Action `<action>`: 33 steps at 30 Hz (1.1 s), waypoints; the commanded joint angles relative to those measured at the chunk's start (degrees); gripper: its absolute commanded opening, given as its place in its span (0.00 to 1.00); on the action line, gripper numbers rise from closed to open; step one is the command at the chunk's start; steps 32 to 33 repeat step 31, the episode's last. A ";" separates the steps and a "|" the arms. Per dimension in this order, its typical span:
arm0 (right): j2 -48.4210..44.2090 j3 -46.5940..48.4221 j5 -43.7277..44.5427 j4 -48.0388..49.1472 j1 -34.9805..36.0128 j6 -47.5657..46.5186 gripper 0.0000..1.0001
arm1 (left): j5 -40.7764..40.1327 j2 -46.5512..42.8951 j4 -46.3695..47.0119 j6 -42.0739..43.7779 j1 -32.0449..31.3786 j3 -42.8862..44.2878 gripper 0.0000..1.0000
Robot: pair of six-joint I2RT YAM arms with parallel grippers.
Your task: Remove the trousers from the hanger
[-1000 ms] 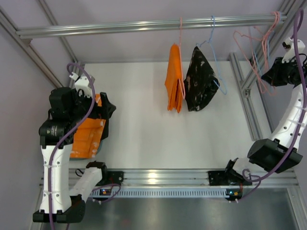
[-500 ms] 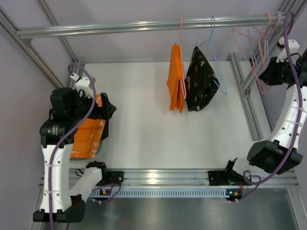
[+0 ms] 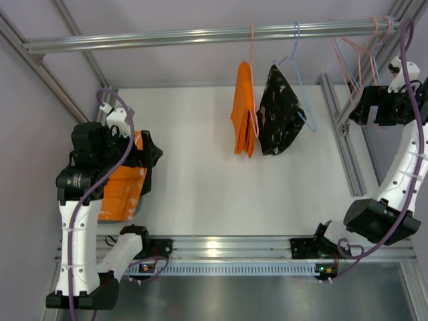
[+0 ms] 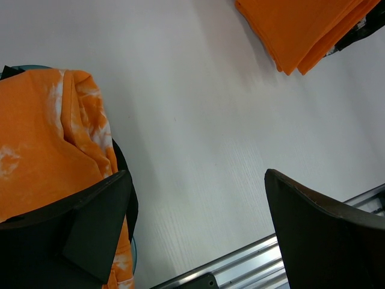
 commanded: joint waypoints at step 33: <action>-38.65 -16.57 -25.82 -18.45 6.36 -18.71 0.99 | -12.64 -8.67 -7.50 -0.85 0.23 -1.04 0.98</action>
